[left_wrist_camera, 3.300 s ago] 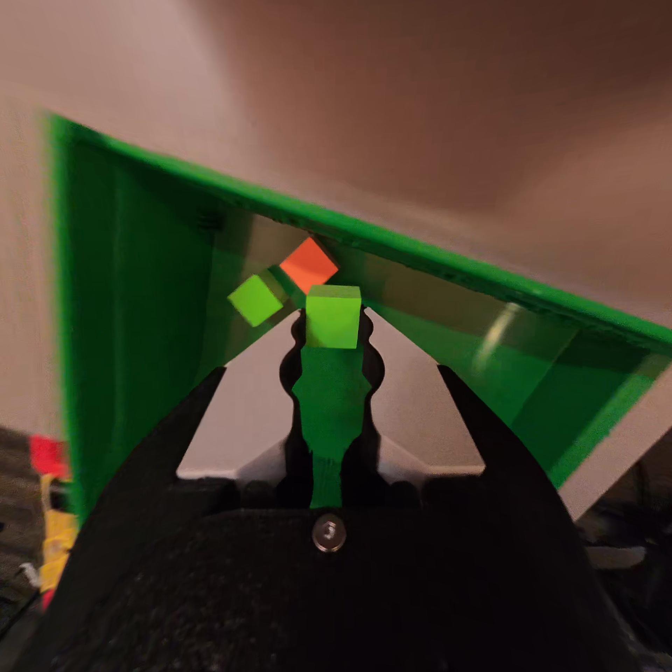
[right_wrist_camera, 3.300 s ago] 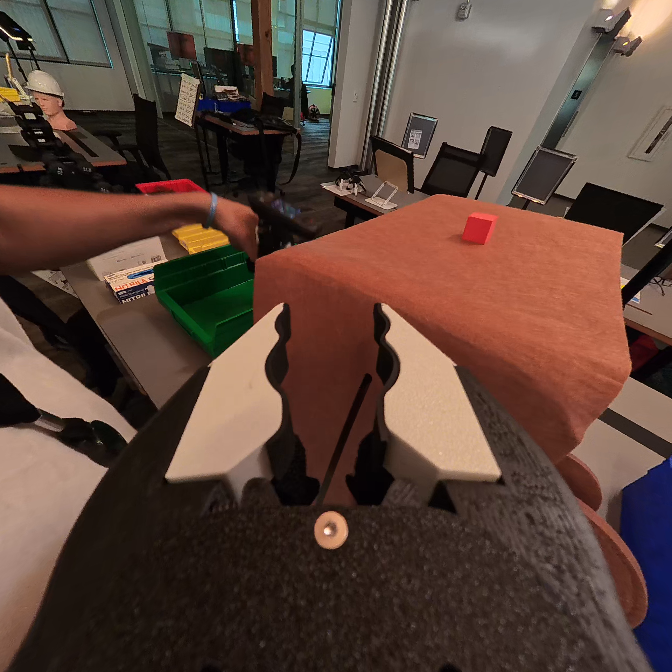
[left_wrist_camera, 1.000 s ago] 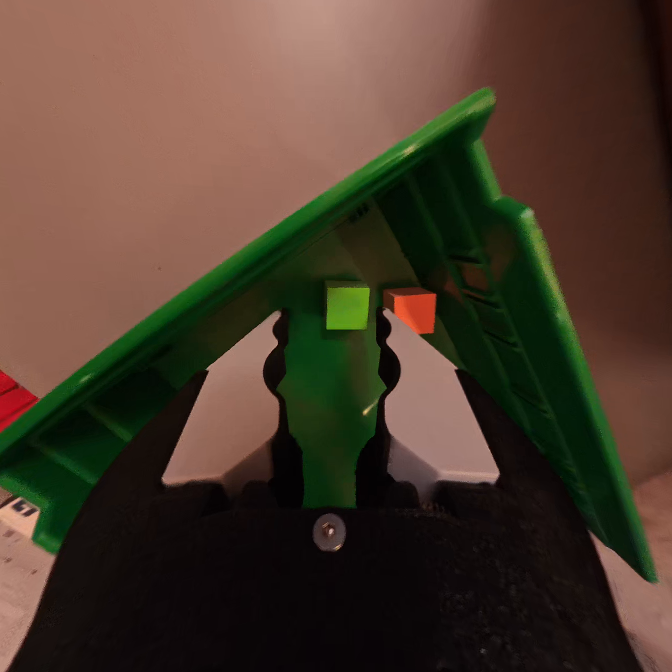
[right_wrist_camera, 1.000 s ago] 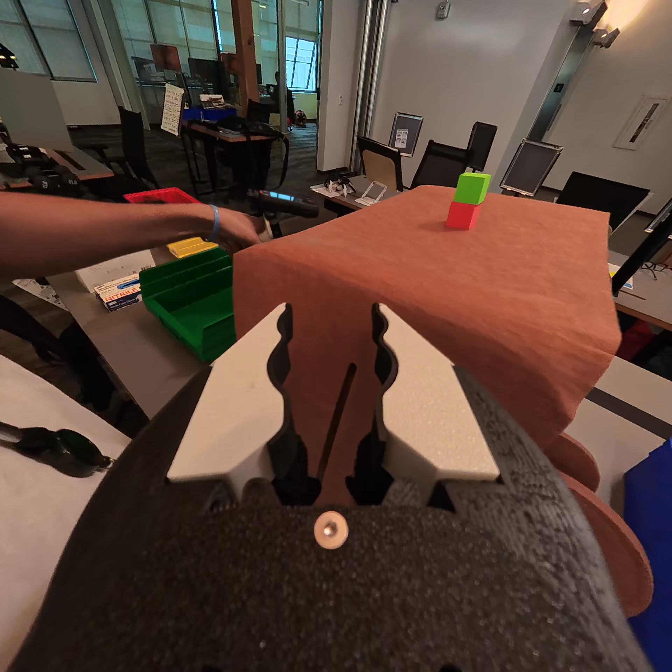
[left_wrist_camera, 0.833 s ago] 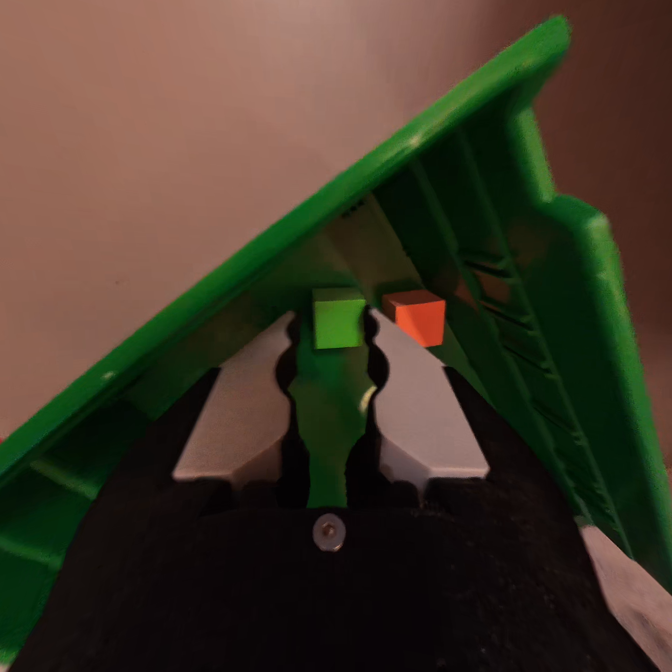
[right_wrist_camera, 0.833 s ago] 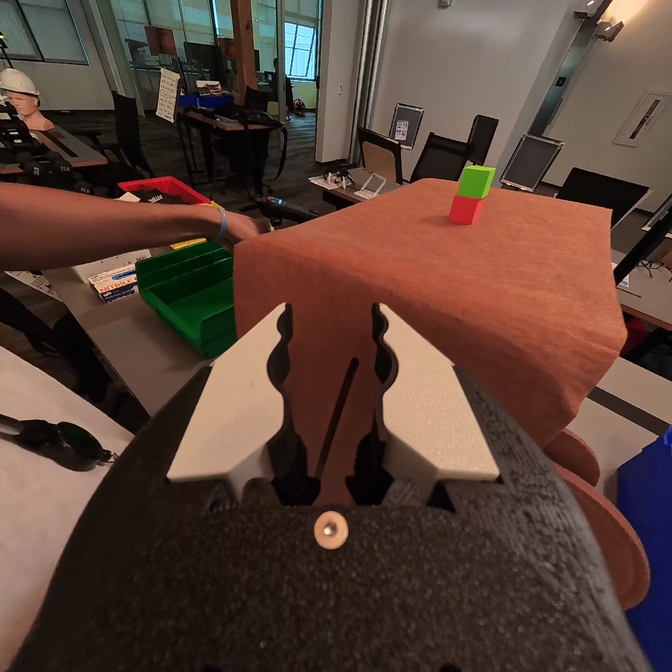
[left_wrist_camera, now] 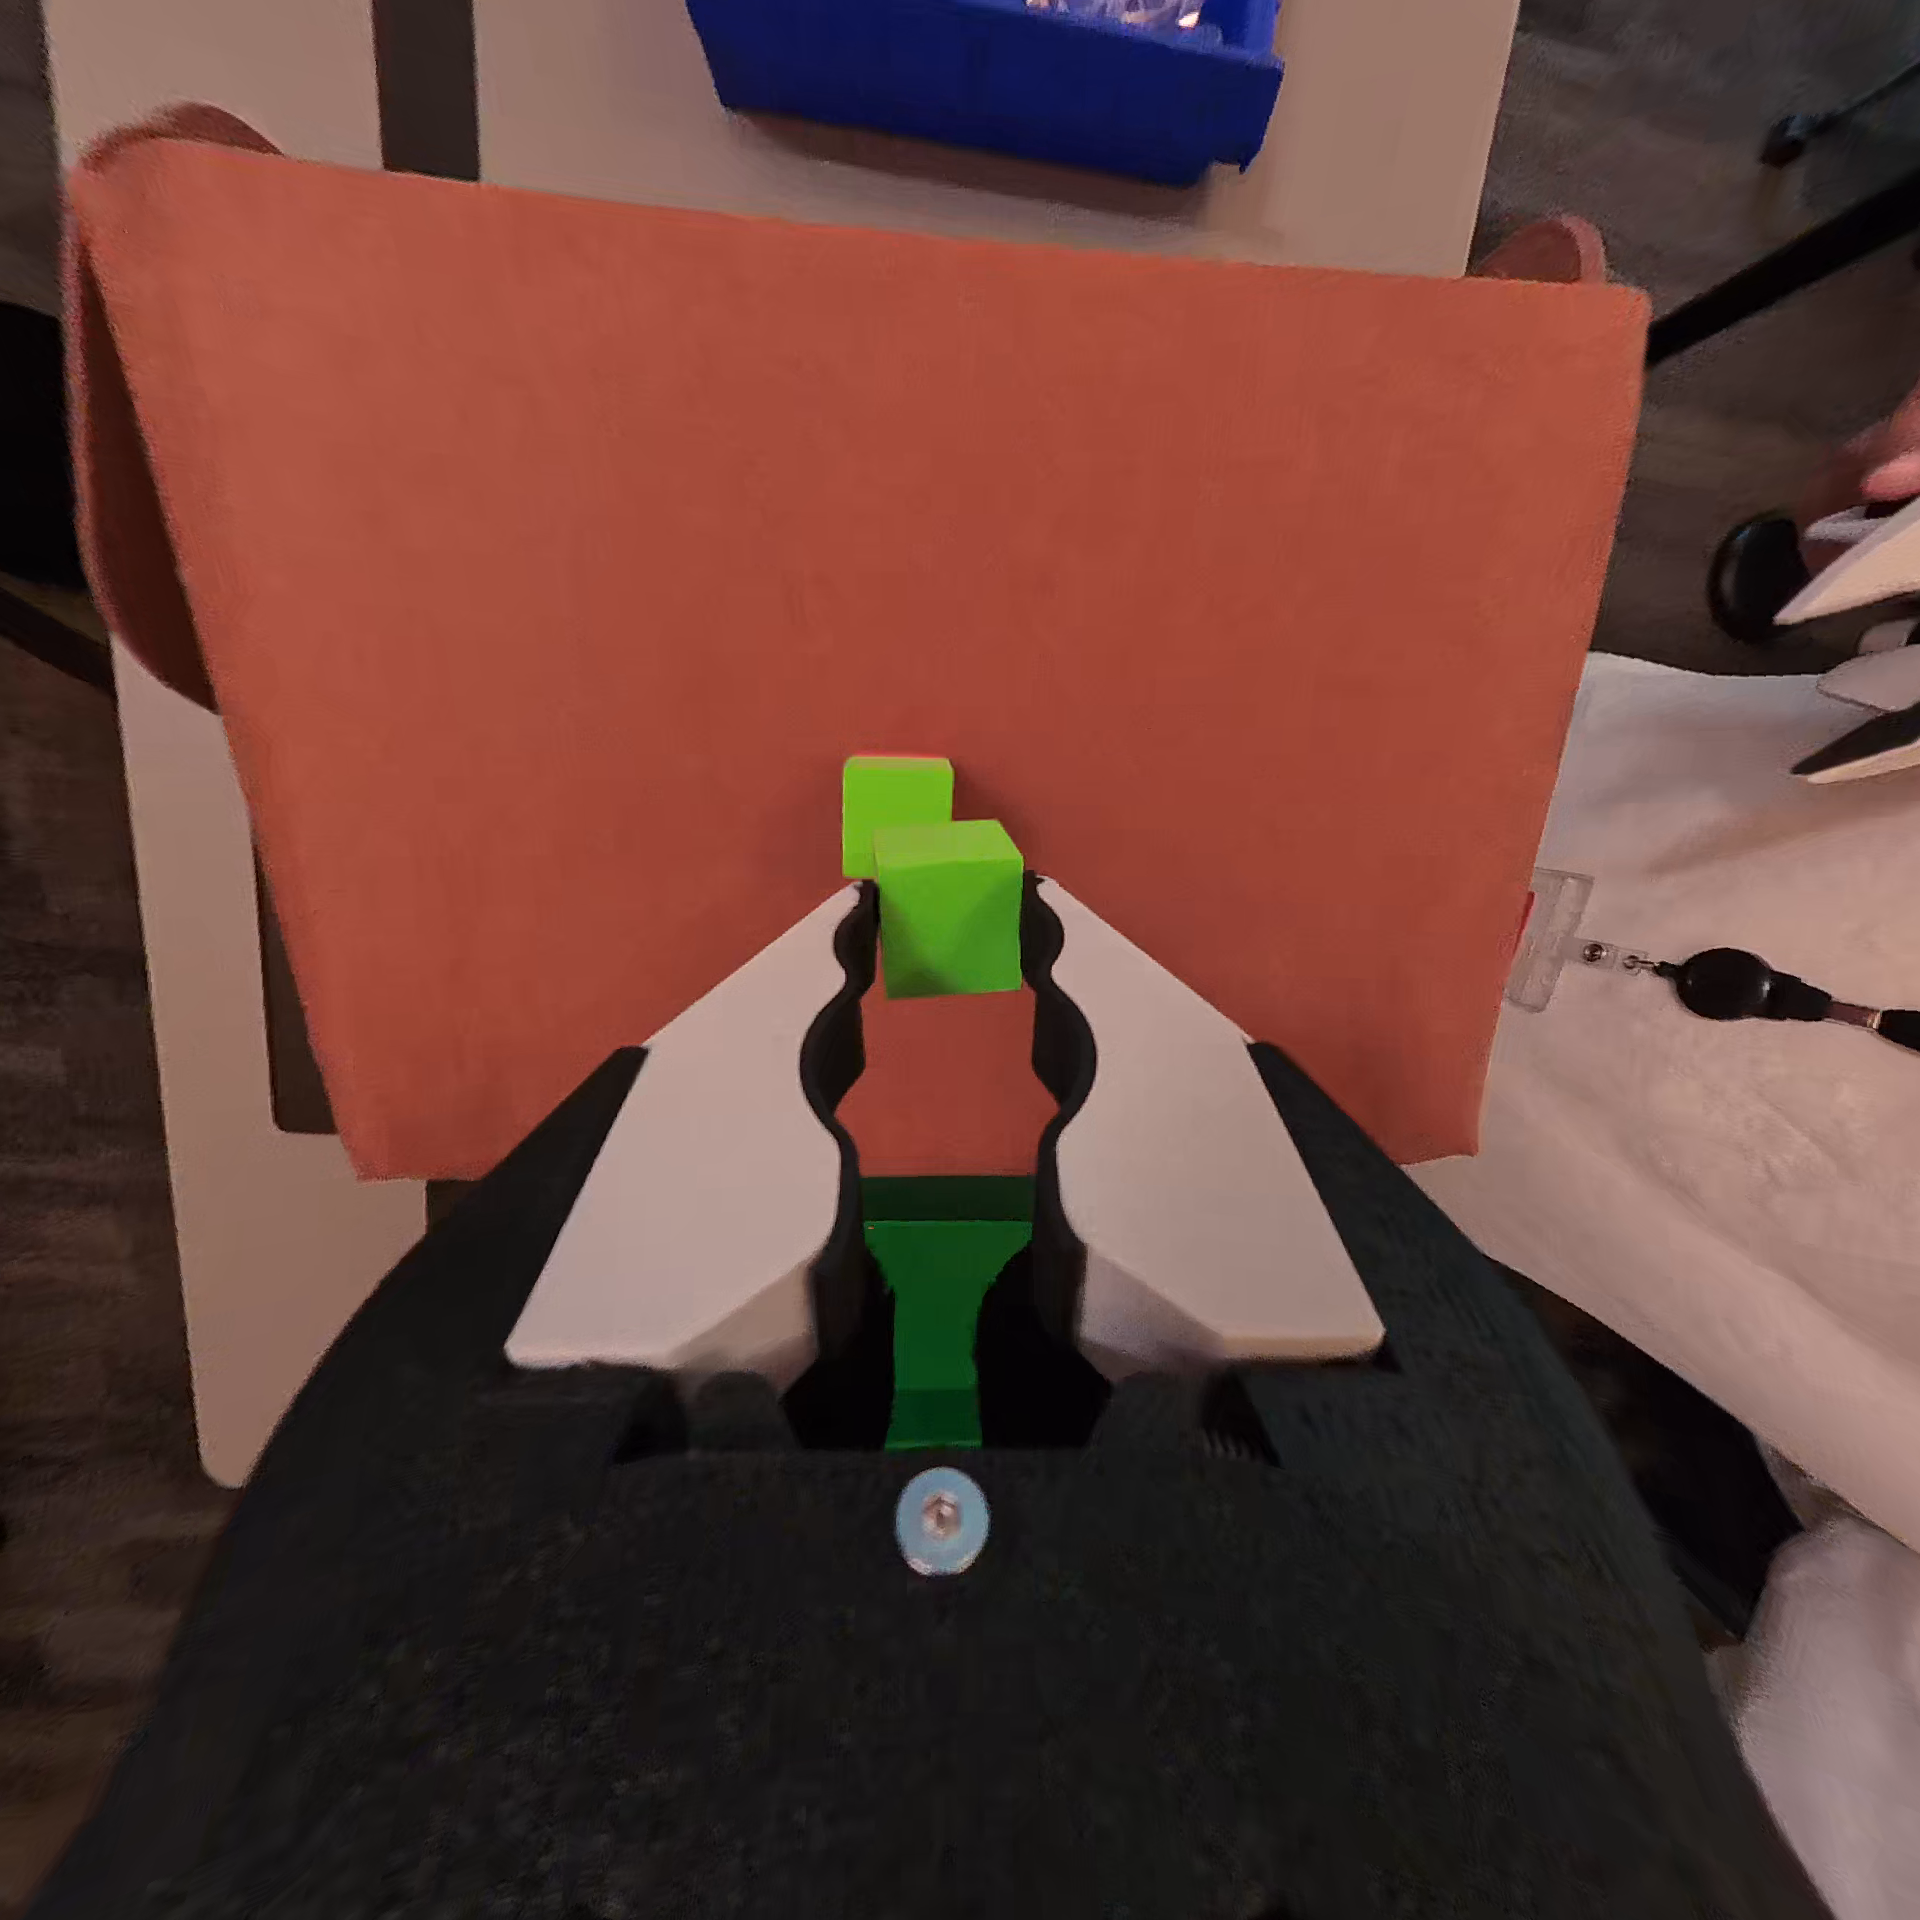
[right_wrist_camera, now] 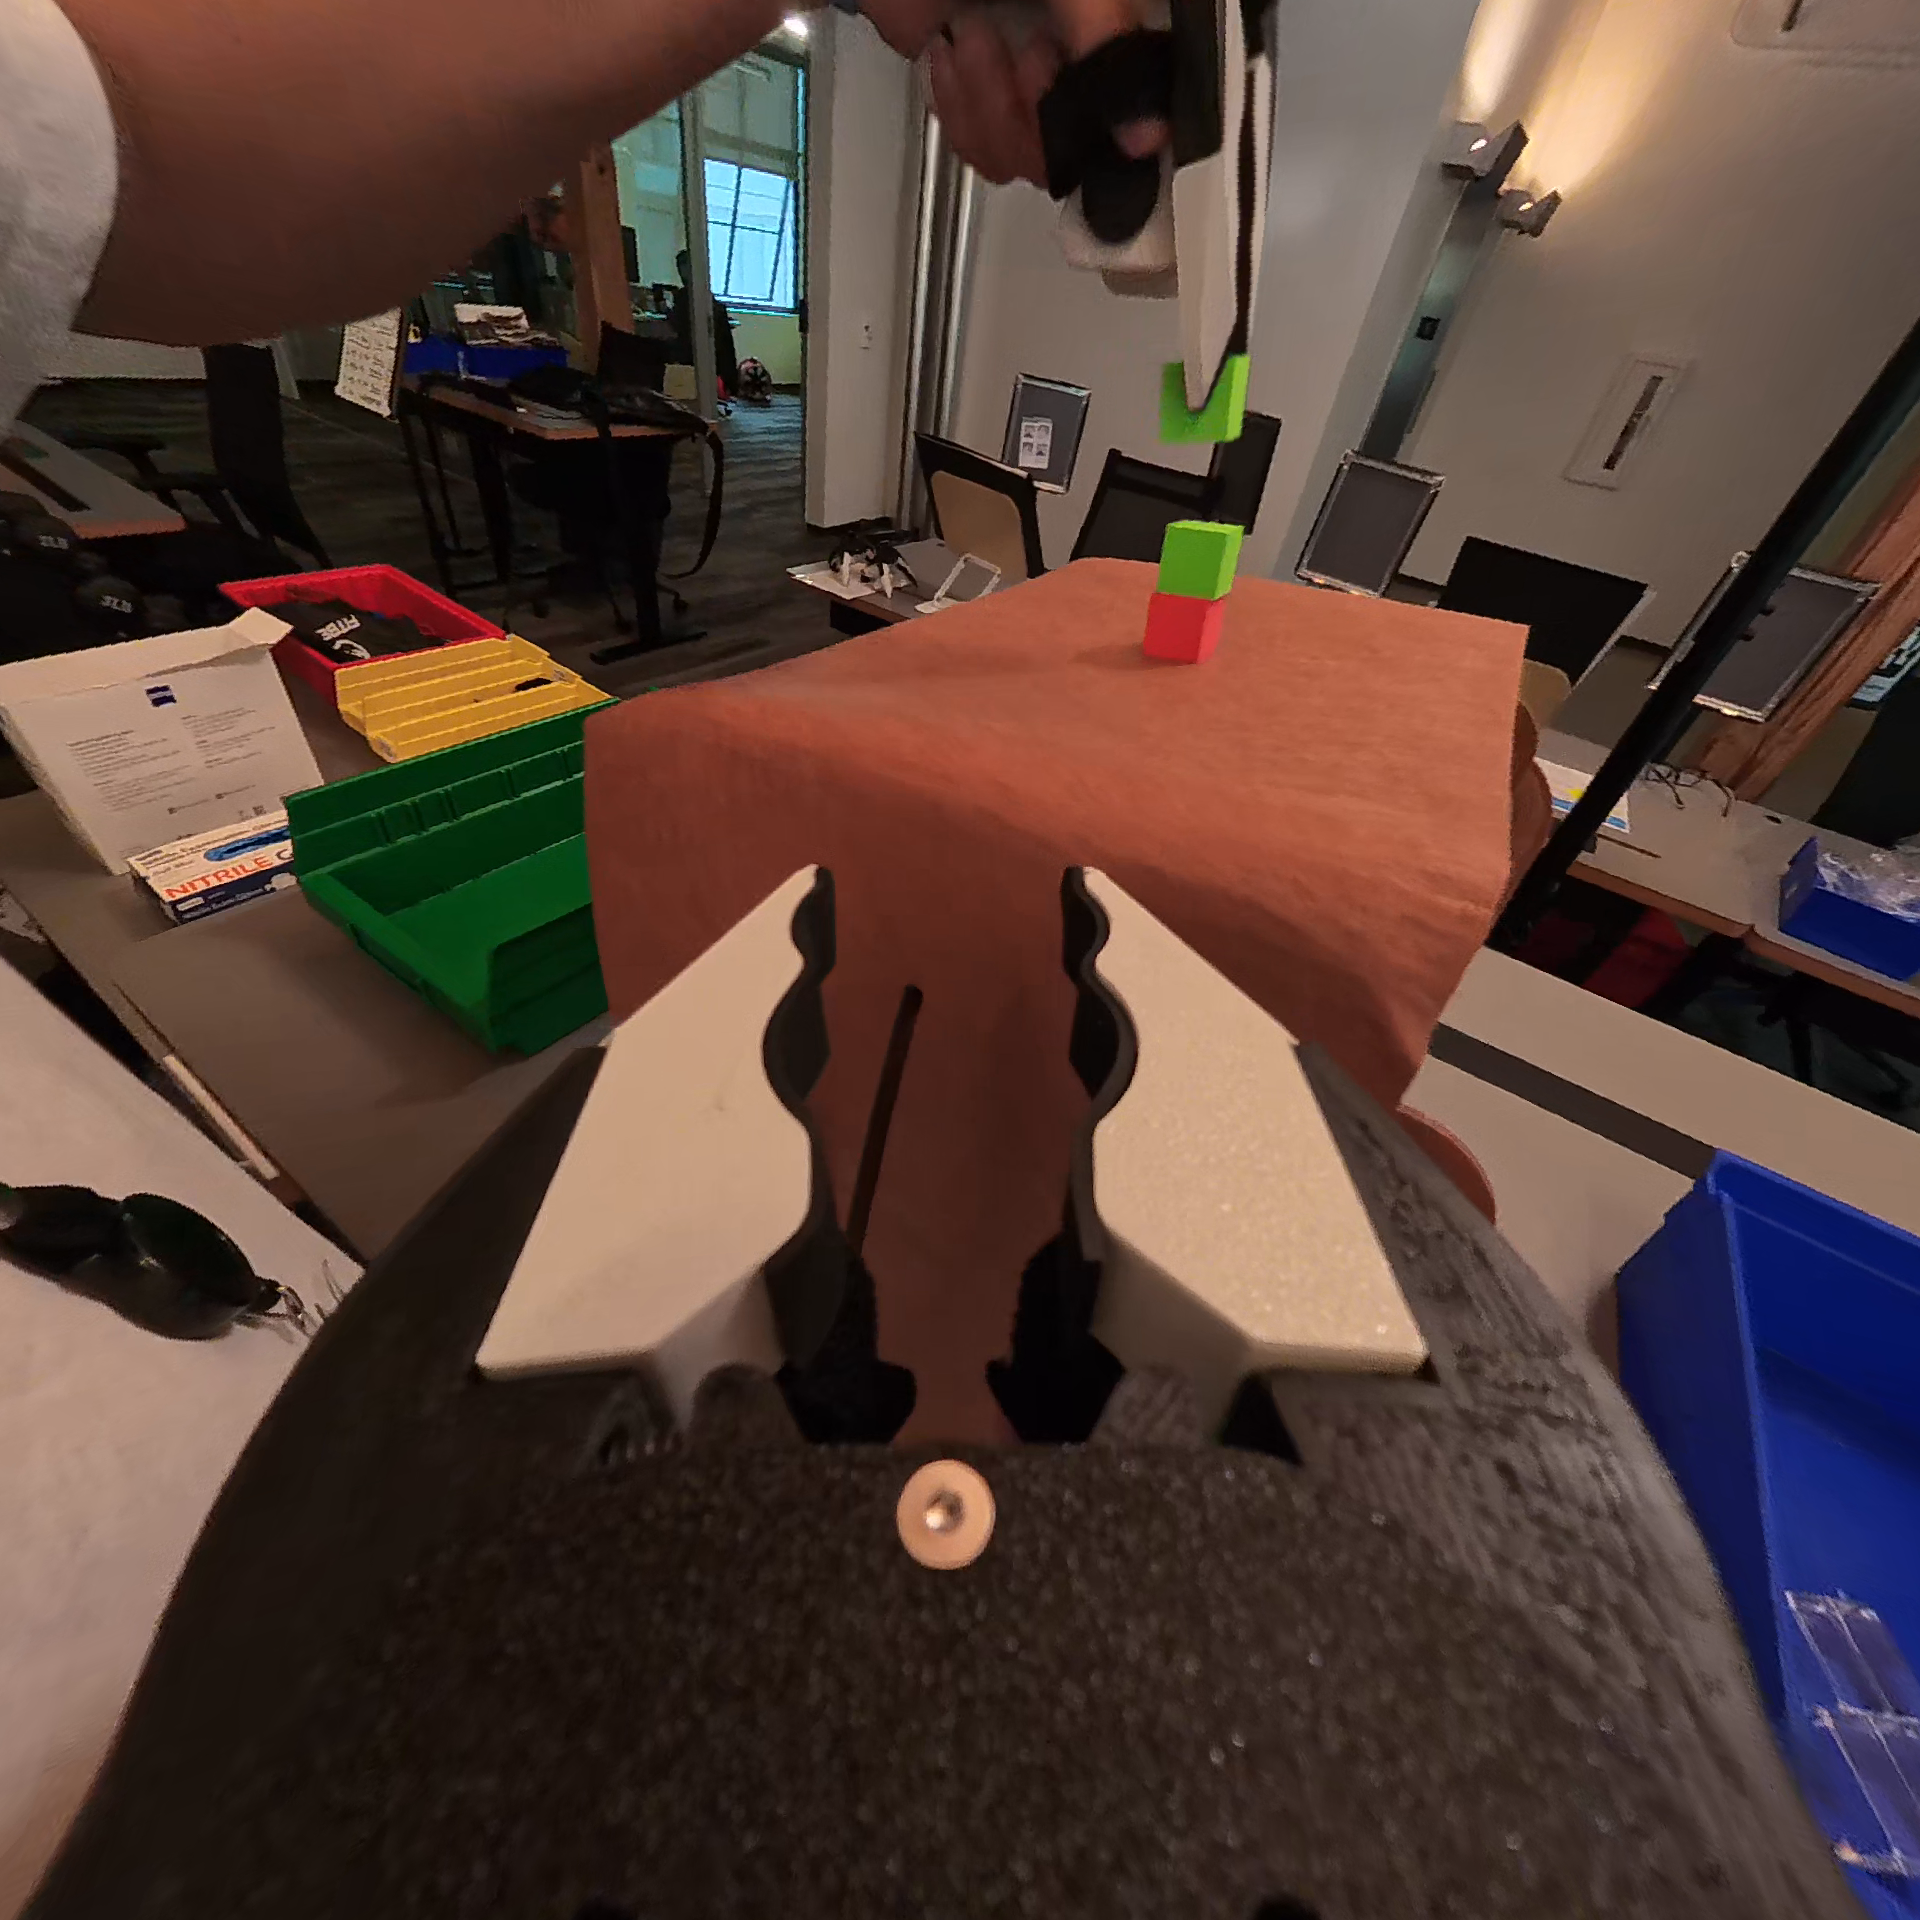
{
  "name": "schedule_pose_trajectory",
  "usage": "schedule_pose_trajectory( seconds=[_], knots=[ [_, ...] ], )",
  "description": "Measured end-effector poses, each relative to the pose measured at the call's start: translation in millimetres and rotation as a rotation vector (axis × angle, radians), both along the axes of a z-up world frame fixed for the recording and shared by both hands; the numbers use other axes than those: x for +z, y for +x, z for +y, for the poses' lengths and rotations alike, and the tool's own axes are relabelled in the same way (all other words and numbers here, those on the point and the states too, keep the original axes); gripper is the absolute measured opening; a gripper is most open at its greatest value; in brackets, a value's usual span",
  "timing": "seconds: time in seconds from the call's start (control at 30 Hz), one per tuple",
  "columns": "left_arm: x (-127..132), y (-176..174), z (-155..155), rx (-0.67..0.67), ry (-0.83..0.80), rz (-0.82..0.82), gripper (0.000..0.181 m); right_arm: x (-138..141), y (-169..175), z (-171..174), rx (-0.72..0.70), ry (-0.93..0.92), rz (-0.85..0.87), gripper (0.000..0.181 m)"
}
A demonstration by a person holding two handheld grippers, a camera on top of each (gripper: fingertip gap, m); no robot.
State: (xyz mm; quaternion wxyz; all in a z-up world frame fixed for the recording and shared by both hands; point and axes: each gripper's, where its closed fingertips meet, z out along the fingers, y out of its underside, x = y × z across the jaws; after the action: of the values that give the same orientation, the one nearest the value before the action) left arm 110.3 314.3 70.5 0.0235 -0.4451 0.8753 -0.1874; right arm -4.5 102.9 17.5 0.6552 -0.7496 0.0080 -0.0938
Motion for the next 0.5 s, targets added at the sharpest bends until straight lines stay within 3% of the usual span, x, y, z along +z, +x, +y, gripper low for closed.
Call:
schedule_pose_trajectory(
  seconds=[0.23,0.5],
  knots=[
    [-23,13,-1,0.004,-0.007,0.060,0.028,-4,7,-12,-0.047,0.007,0.019,0.044],
    [-31,12,-1,-0.042,0.011,0.067,0.028,-7,10,-14,-0.050,-0.005,0.022,0.043]
  ],
)
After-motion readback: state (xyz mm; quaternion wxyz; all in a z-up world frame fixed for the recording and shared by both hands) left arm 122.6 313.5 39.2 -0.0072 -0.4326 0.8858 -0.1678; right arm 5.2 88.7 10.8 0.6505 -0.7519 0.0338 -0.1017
